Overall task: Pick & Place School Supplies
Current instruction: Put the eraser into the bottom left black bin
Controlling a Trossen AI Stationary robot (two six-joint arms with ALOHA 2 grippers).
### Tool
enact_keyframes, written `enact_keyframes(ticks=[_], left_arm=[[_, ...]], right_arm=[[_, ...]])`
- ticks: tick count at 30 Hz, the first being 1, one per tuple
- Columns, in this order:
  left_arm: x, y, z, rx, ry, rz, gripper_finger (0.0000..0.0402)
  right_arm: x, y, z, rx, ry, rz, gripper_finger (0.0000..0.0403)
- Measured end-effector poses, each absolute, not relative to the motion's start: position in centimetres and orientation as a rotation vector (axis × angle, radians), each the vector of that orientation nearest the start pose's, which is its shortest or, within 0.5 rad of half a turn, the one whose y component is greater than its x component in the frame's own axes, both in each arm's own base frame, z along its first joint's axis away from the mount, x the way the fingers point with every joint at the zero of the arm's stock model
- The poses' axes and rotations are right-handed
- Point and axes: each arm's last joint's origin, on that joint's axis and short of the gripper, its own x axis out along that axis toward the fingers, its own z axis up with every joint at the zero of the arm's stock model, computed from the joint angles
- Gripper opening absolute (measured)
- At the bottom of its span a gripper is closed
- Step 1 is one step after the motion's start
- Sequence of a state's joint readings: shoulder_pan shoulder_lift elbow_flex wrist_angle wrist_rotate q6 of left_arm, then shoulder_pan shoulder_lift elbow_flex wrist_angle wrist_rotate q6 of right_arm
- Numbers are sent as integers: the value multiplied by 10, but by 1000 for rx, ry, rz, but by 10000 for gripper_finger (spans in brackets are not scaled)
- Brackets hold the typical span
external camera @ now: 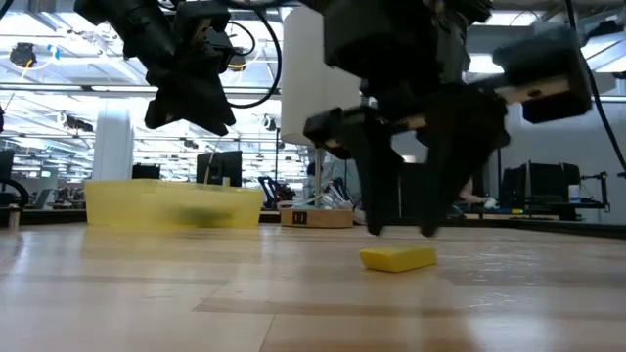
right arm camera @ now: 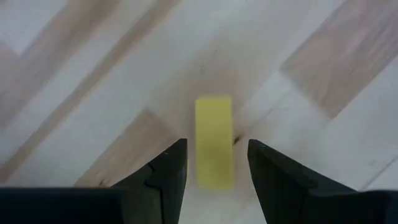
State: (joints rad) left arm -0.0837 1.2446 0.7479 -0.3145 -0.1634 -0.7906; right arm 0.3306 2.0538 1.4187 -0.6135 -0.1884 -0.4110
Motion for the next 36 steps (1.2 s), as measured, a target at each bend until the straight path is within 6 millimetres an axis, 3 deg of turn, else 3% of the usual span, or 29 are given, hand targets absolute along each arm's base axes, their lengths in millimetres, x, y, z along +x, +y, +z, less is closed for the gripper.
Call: enact_keyframes(ticks=[8, 16, 19, 23, 28, 32, 36], left_arm=[[238, -15, 205, -653, 765, 410, 90], [231, -15, 187, -673, 785, 424, 90], [230, -15, 182, -674, 775, 418, 90], [229, -15, 181, -679, 772, 419, 90], [232, -15, 183, -689, 748, 401, 90], [233, -15, 184, -696, 737, 389, 90], [233, -15, 185, -698, 726, 385, 90]], right_arm=[[388, 139, 130, -408, 1174, 708, 161], [395, 128, 129, -359, 1153, 646, 156], [399, 116, 128, -322, 1168, 603, 122], [403, 100, 130, -288, 1167, 577, 26], [406, 90, 131, -249, 1156, 581, 1], [411, 86, 133, -255, 1161, 555, 2], [424, 79, 151, -237, 1097, 537, 2]])
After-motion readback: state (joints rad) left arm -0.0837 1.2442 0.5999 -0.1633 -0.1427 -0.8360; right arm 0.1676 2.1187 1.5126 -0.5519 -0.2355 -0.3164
